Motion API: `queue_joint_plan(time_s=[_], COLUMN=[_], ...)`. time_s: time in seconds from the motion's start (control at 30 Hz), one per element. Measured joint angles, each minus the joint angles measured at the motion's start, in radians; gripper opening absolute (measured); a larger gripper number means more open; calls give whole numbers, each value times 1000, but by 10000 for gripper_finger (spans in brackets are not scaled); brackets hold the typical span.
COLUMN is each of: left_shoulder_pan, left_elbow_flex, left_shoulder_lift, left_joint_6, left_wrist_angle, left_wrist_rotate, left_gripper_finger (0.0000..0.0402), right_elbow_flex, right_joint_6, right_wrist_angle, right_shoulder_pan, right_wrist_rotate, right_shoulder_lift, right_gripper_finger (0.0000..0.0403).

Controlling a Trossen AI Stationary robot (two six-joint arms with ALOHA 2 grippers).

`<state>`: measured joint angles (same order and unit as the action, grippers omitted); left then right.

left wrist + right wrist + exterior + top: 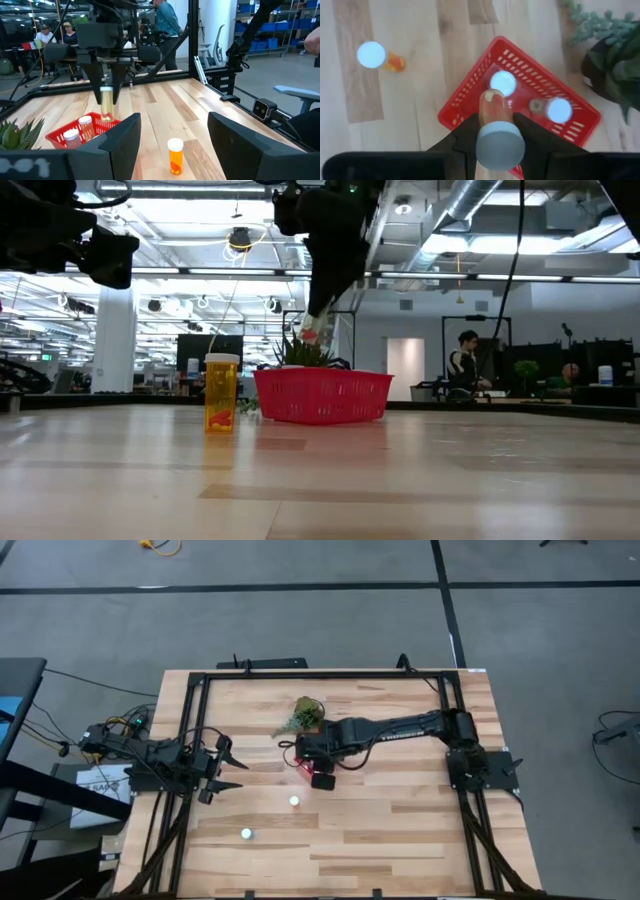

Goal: Pick and place pill bottles into a basket
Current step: Put the yellow pill bottle into the red bin

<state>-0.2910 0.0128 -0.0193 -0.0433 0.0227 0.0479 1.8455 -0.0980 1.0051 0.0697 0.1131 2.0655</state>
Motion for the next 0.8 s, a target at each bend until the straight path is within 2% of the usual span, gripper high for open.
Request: queue_joint_plan(time_s=[0.2, 0.43, 0.8], left_shoulder_pan=[0, 0, 0], left_elbow_flex=[0, 0, 0], left_shoulder_lift=[0, 0, 0], left_joint_6=[8, 9, 7], left_wrist_angle=[0, 0, 0], left_wrist_rotate=[0, 0, 0], left_gripper_finger=[222, 222, 222], right_elbow_flex=[-51, -113, -122], right_joint_6=[-14, -14, -26], right_wrist_angle=[-8, -106, -131], right_shoulder_pan=[-2, -7, -9], right_wrist_rotate=[-19, -40, -64], right_shoulder_lift=[2, 2, 21], right_gripper_finger=[113, 101, 105])
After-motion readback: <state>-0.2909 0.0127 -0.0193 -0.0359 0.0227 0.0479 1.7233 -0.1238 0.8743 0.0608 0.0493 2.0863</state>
